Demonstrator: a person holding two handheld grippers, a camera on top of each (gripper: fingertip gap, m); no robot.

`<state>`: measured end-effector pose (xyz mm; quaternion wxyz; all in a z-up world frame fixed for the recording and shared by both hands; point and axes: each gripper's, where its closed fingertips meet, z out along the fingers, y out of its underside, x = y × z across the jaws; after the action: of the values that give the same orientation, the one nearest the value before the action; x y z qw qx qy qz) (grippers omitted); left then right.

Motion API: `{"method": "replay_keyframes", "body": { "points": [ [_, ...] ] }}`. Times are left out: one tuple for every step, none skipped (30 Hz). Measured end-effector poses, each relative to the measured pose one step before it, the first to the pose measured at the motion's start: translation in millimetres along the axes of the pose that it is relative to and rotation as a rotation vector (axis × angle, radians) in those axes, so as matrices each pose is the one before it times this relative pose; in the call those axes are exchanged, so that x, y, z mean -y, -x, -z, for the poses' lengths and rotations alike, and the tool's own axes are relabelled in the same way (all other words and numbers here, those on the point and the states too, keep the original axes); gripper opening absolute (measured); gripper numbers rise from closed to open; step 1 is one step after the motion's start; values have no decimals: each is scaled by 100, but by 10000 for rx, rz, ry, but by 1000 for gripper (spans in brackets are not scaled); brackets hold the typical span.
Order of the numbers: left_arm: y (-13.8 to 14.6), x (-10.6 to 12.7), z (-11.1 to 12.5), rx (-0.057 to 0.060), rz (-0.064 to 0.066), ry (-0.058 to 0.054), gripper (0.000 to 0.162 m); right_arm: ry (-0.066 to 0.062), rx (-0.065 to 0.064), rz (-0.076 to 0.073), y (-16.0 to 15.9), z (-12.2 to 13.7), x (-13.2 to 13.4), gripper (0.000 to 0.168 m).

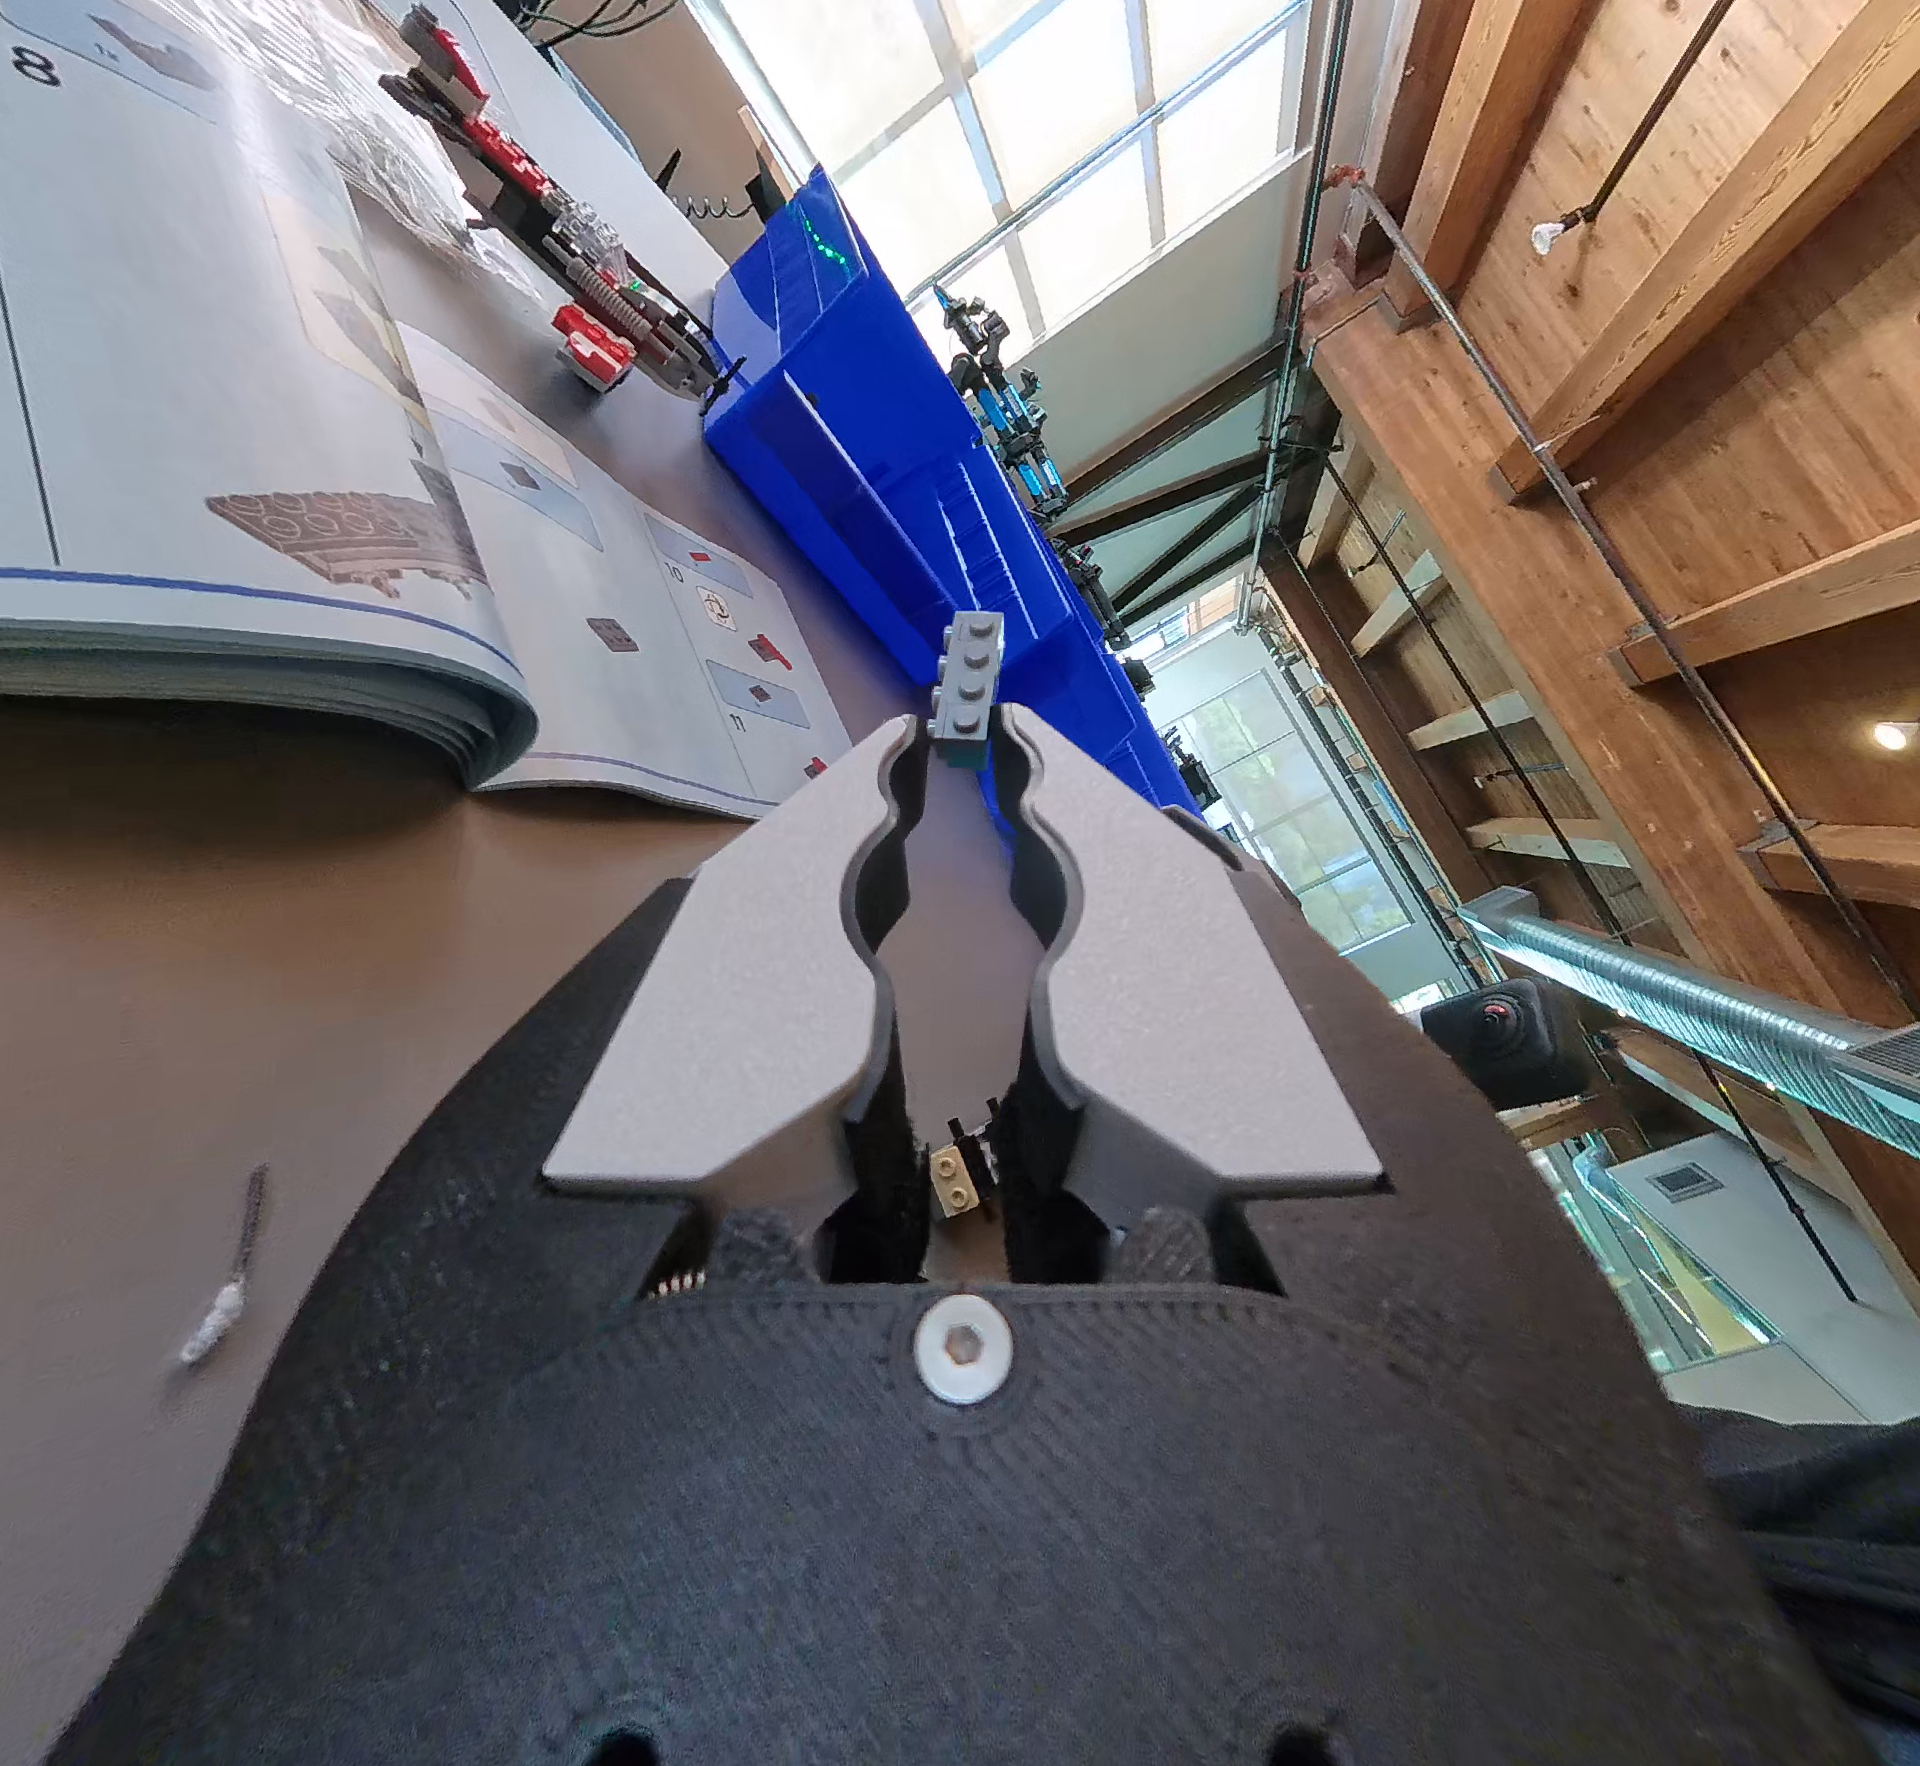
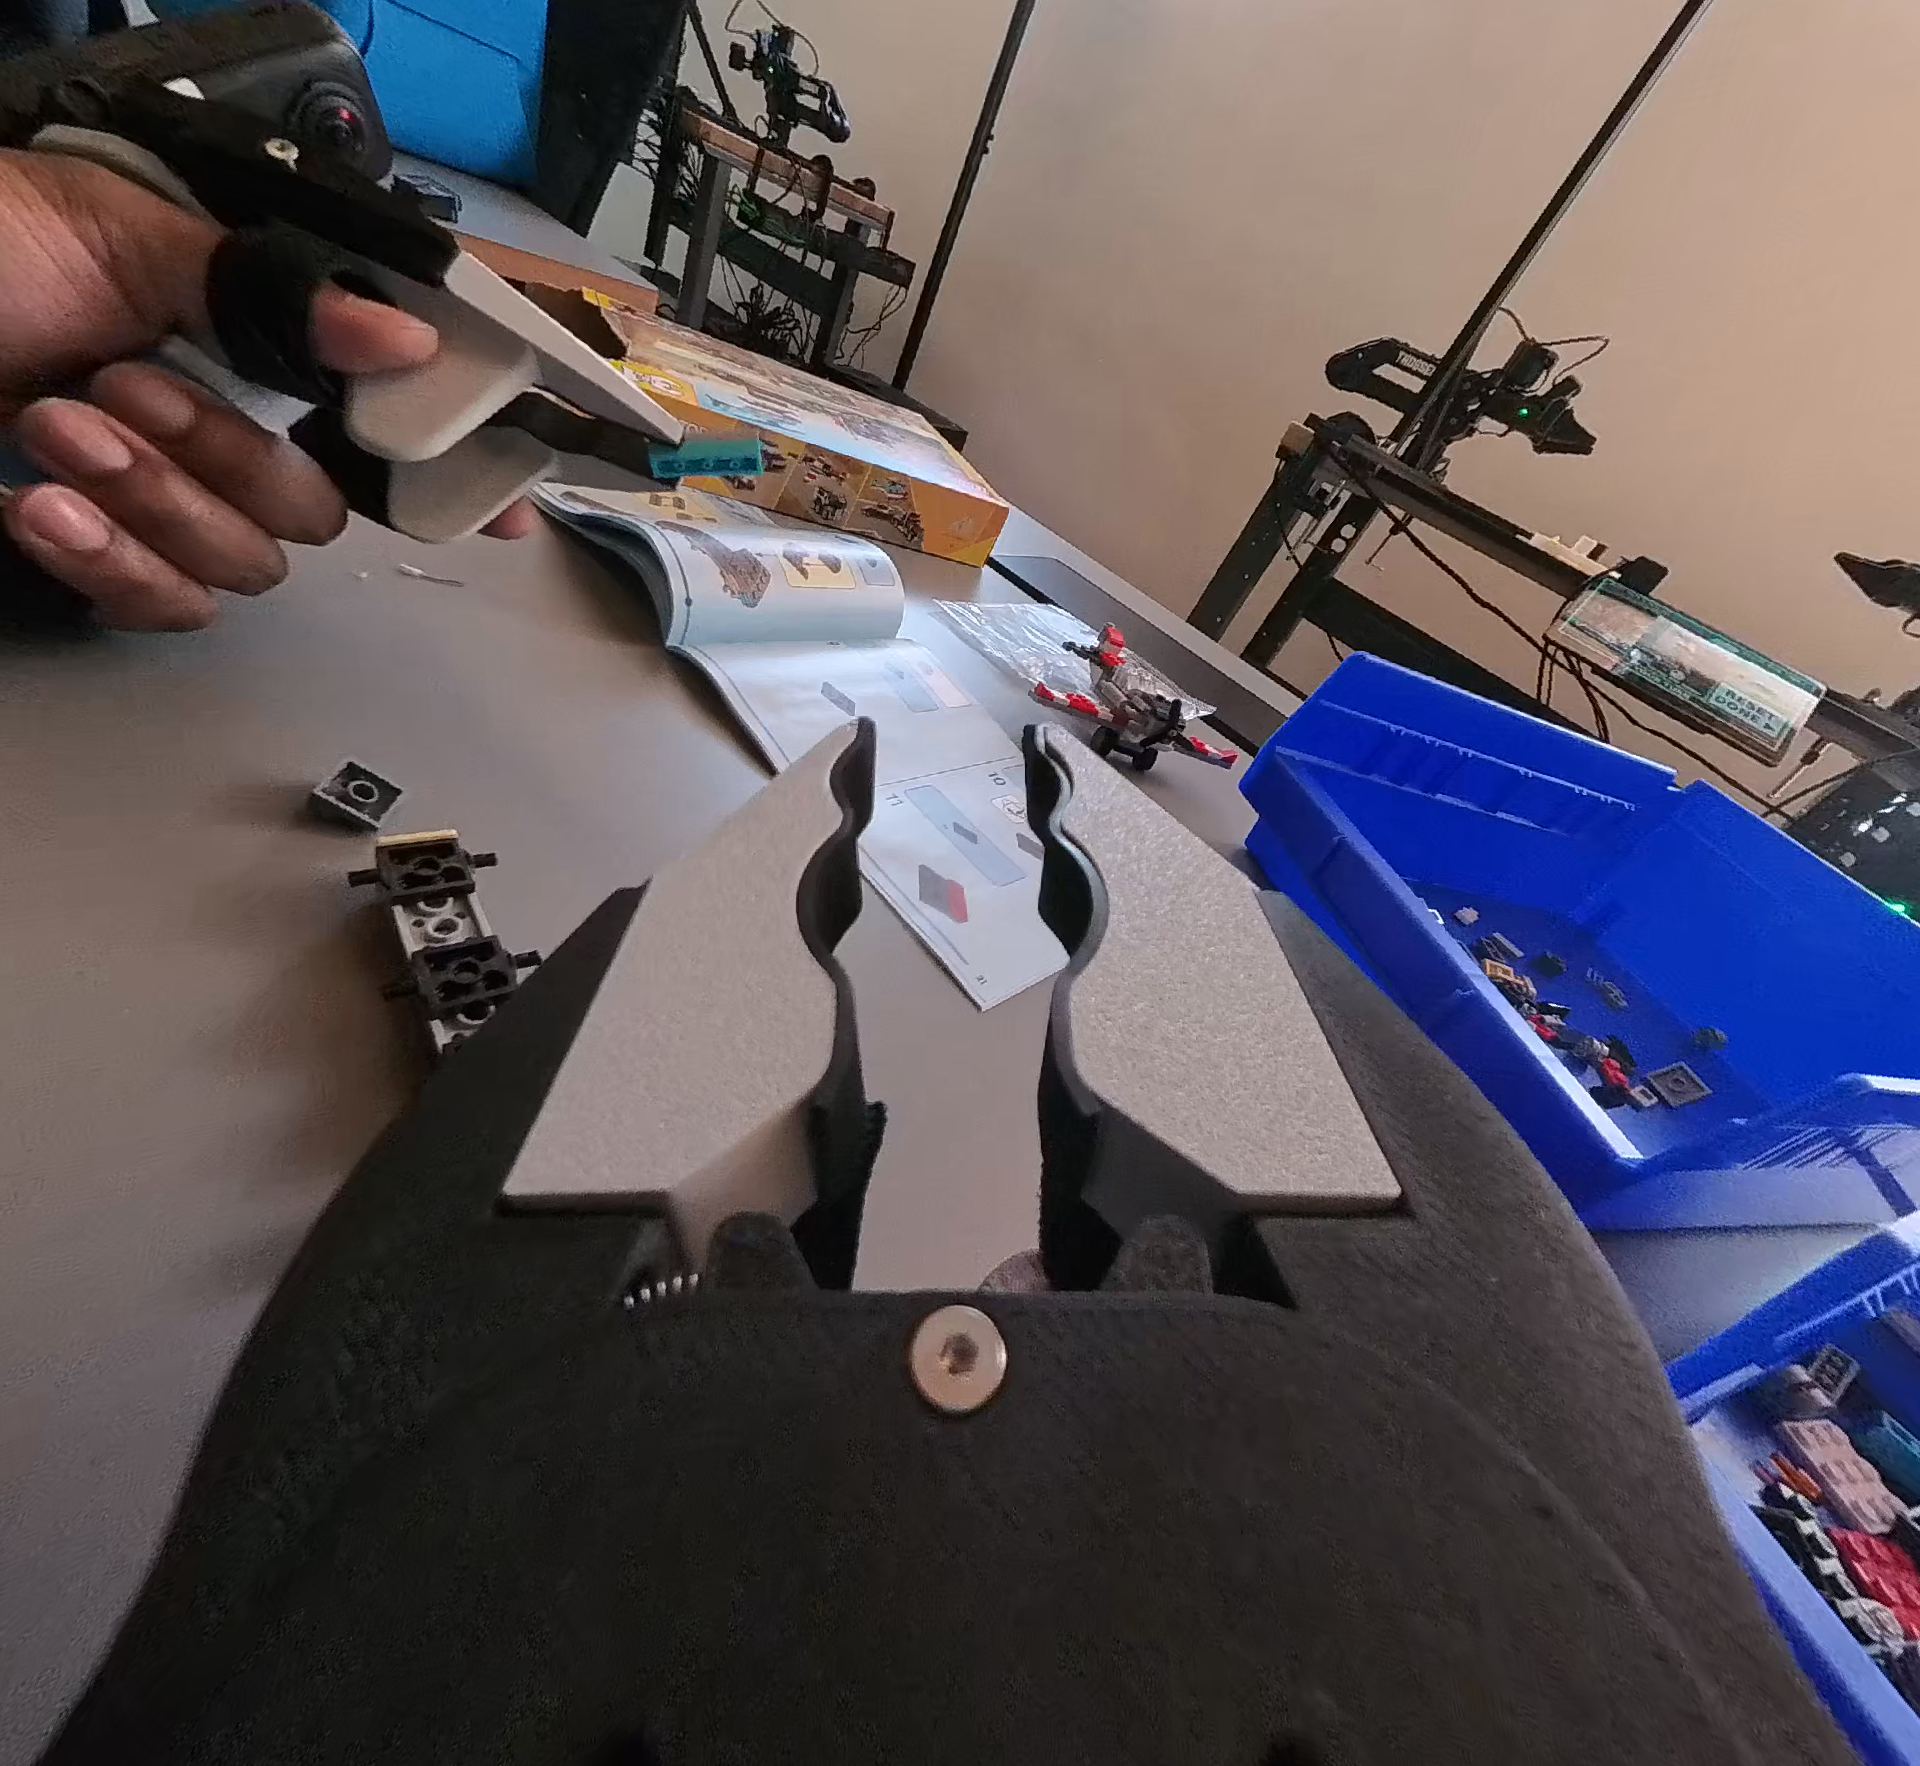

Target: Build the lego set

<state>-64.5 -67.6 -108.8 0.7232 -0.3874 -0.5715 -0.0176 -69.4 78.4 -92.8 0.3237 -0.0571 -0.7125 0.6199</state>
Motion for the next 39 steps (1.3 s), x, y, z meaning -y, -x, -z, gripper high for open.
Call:
{"method": "replay_keyframes", "body": {
  "points": [
    [9, -6, -4, 11, -9, 3, 11, -16, -2, -20, -15, 23, 31, 29],
    [14, -5, 8, 12, -1, 0, 11, -1, 5, 0, 2, 8, -1, 29],
    [13, 9, 11, 9, 1, -5, 11, 5, 11, 12, 36, -3, -5, 29],
    [4, 10, 10, 2, -1, -5, 11, 9, 12, 19, 38, -9, -8, 29],
    [28, 0, 15, 17, -6, 2, 11, 12, 13, 19, 42, -7, -22, 29],
    [1, 12, 11, 5, -2, -3, 11, 13, 7, 13, 27, -11, -18, 29],
    [10, 8, 3, 0, 4, -5, 11, 3, -1, 4, 8, -1, 1, 29],
    [1, 0, 0, 2, 3, 0, 11, -7, -4, -6, -10, 4, 17, 29],
    [-2, -5, 2, -1, 1, 4, 11, -6, -6, -9, -12, 13, 4, 29],
    [4, -1, -5, 0, -1, 4, 11, -7, -6, -6, -18, 12, 14, 29],
    [1, -14, -8, 0, -2, 8, 11, -7, -6, -4, -2, 9, 11, 29],
    [2, -12, -9, 1, -3, 7, 11, -4, -6, -2, -12, 6, 3, 29],
    [-13, -8, -3, -1, 0, 4, 11, 2, -2, 1, 2, -7, 0, 29],
    [8, 4, -1, -5, 2, 2, 11, 6, -1, 3, 2, -4, -7, 29],
    [-10, -1, 6, -3, 3, -2, 11, 2, 1, 4, 11, -2, 3, 29],
    [0, 16, 9, -8, 8, -5, 11, 8, 5, 9, 22, -7, -12, 29],
    [-10, 19, 15, -6, 9, -7, 11, 13, 5, 11, 14, -17, -11, 29],
    [4, 5, 5, -2, 7, -2, 11, 5, 3, 4, 22, -8, -9, 30],
    [9, 2, 6, -1, 3, 0, 11, 2, 1, 2, 4, -7, -1, 29],
    [4, -1, 1, 2, -1, 1, 11, 5, 2, 4, 5, -5, -4, 29],
    [-10, 4, 0, -1, 0, 1, 11, 4, 1, 2, 5, -5, -4, 29],
    [10, -7, 1, 1, 0, 1, 11, -1, 1, 0, 1, 0, 1, 29],
    [1, 0, 0, 1, 1, 0, 11, -1, -1, 2, 1, -1, -8, 29],
    [-3, 10, 4, -3, 4, -2, 11, 4, 2, 4, 4, -5, -4, 29],
    [1, -9, 8, -2, 2, -1, 11, -1, 1, 1, 1, -1, 1, 29],
    [-6, 2, 1, 1, -2, 2, 11, -7, -3, -4, -7, 4, 7, 29],
    [4, -7, -12, 2, -3, 3, 11, -2, 0, -5, -1, -1, 12, 29],
    [-3, -12, -3, -1, -3, 4, 11, 2, 0, 0, -7, -4, -7, 29],
    [-4, -8, -3, 3, -8, 5, 11, 1, 1, 2, 4, 0, -10, 29],
    [-4, -12, -1, 3, -6, 7, 11, 1, 3, 5, 6, -8, 1, 29],
    [3, -7, -11, 1, -2, 4, 11, 5, 5, 10, 20, -8, -8, 29],
    [4, -12, -3, 4, -3, 3, 11, 1, 2, 4, -1, 1, -1, 29],
    [-3, -9, -2, 5, -5, 5, 11, -5, 0, -5, -5, -9, 3, 29],
    [5, -9, -5, 5, -4, 1, 11, -4, -2, -6, -11, 0, 0, 29],
    [4, 0, 0, 2, -1, 0, 11, 1, 0, -4, -10, 4, -6, 29],
    [5, -8, -11, 3, -3, 4, 11, -2, 3, 0, -3, -6, -1, 29],
    [6, -1, 3, 7, -6, 4, 11, -2, 5, 6, 20, -5, -1, 29],
    [0, -2, -12, 5, -3, 4, 11, 4, 8, 16, 22, -9, -8, 29],
    [10, -12, -9, 6, -3, 7, 11, 7, 7, 19, 22, -7, -20, 29]
  ]
}}
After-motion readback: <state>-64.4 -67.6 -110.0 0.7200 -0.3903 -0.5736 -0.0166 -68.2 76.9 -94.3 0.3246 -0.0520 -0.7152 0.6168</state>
